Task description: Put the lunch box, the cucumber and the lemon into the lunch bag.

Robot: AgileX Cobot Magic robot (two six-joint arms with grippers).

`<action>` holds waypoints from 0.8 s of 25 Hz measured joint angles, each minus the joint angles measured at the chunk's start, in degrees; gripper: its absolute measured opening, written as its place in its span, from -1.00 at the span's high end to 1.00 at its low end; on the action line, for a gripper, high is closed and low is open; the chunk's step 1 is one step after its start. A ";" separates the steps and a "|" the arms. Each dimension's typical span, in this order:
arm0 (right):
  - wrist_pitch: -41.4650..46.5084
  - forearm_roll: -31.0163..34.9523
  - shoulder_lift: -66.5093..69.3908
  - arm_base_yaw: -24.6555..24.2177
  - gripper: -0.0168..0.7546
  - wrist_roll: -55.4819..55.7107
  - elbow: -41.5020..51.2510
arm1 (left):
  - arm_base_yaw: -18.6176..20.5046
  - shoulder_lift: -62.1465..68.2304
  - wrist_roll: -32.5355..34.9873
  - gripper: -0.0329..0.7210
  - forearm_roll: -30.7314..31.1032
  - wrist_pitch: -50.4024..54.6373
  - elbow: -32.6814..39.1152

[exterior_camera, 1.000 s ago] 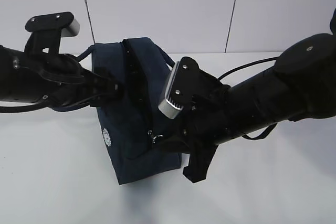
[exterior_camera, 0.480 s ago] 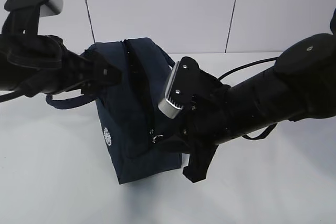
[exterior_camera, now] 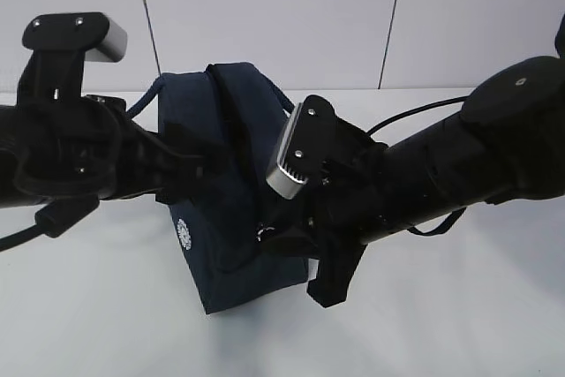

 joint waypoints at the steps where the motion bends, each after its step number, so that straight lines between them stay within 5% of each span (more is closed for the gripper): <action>1: 0.00 0.00 0.00 0.00 0.99 0.00 0.00 | -0.22 -0.12 0.00 -0.49 -0.09 -0.63 0.45; 14: 0.00 0.00 0.00 0.00 0.99 0.10 0.00 | -0.32 -6.07 0.00 -0.49 1.61 -3.87 7.23; 20: 0.00 0.00 0.00 0.00 0.99 0.14 0.00 | -6.95 -6.07 0.00 -0.49 1.61 -8.98 10.54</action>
